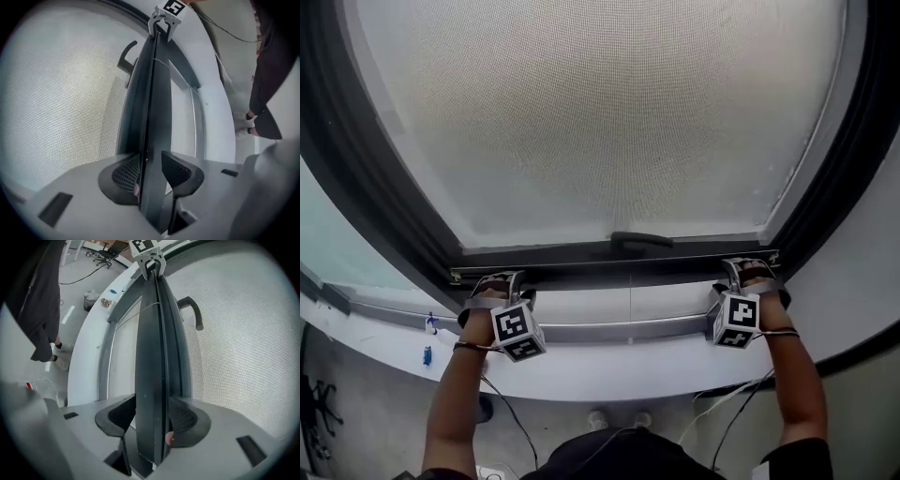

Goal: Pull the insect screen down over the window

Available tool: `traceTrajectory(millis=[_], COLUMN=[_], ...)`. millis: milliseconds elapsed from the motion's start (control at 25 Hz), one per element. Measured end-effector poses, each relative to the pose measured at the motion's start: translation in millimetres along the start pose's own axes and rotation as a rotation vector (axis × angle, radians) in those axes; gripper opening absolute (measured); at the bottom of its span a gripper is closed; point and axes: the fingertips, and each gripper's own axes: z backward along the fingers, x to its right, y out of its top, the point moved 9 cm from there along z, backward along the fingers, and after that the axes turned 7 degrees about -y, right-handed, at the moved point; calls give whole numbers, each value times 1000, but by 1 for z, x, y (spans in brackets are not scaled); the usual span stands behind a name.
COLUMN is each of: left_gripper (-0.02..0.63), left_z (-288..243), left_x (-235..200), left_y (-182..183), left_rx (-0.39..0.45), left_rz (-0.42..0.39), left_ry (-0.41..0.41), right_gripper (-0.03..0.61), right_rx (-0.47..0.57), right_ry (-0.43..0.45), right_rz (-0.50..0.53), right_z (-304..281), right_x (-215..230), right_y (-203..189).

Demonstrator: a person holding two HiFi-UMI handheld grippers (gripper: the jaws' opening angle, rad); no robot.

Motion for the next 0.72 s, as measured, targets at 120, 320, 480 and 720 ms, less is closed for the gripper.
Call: traceTrajectory(millis=[120, 320, 480, 720], left_gripper=[143, 144, 144, 144], left_z=[2, -5, -3, 1], left_x=[1, 5, 7, 8], left_y=[1, 0, 0, 2], left_rx=[-17, 2, 0, -6], left_rz=[7, 8, 34, 24], left_ry=[-2, 46, -5, -15], right_gripper=[212, 212, 212, 212], right_rx=[-12, -20, -20, -22], right_ry=[-26, -43, -25, -2], right_rz=[12, 7, -2, -15], right_z=[-1, -3, -2, 1], right_x=[0, -4, -5, -7], right_y=[-1, -2, 1, 4])
